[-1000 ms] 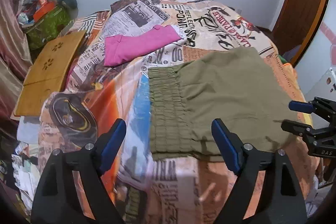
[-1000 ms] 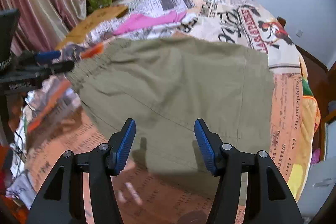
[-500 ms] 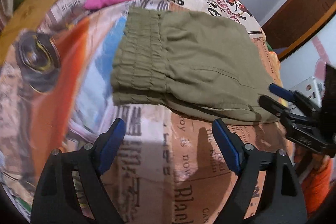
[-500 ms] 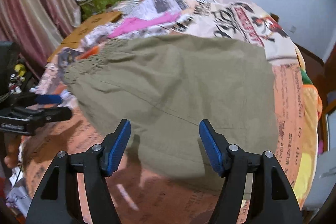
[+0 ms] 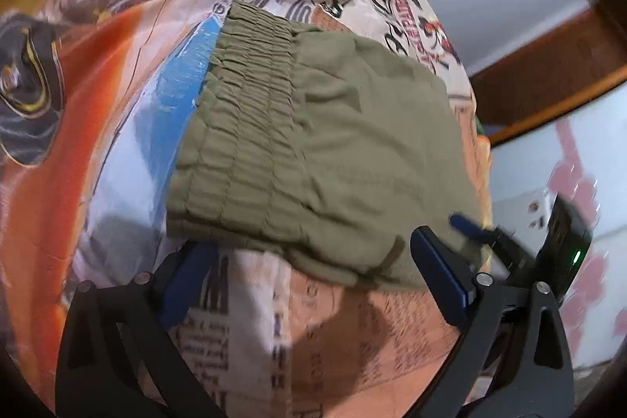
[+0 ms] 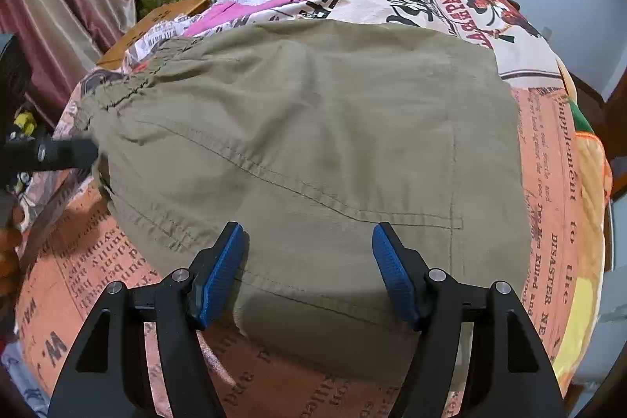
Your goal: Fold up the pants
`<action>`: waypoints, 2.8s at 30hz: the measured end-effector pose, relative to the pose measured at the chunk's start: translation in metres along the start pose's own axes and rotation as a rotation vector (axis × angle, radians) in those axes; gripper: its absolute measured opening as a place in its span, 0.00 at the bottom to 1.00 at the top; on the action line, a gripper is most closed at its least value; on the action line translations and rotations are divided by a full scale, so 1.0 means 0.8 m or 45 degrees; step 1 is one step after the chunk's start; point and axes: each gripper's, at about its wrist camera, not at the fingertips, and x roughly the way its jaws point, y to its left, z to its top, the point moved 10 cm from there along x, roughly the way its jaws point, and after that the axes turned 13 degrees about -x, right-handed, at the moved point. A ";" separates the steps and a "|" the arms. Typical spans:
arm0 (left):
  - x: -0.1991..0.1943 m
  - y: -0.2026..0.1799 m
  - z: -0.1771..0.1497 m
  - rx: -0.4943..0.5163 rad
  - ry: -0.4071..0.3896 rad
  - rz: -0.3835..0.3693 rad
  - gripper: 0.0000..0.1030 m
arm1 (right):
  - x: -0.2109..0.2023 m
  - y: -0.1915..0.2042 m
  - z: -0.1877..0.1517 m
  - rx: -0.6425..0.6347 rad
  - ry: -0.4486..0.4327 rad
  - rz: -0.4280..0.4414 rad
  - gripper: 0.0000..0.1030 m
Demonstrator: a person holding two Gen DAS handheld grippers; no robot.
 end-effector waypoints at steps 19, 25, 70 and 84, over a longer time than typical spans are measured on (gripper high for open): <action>-0.015 0.009 0.032 0.066 -0.289 0.312 0.39 | -0.009 -0.008 -0.008 0.051 -0.028 0.007 0.62; -0.037 0.011 0.017 0.124 -0.338 0.345 0.36 | -0.032 -0.027 -0.032 0.129 -0.053 -0.005 0.62; 0.008 -0.289 -0.070 0.766 -0.323 0.070 0.22 | -0.061 -0.068 -0.117 0.445 -0.091 -0.023 0.64; 0.103 -0.275 -0.119 0.791 0.016 0.091 0.22 | -0.060 -0.067 -0.117 0.451 -0.092 -0.012 0.64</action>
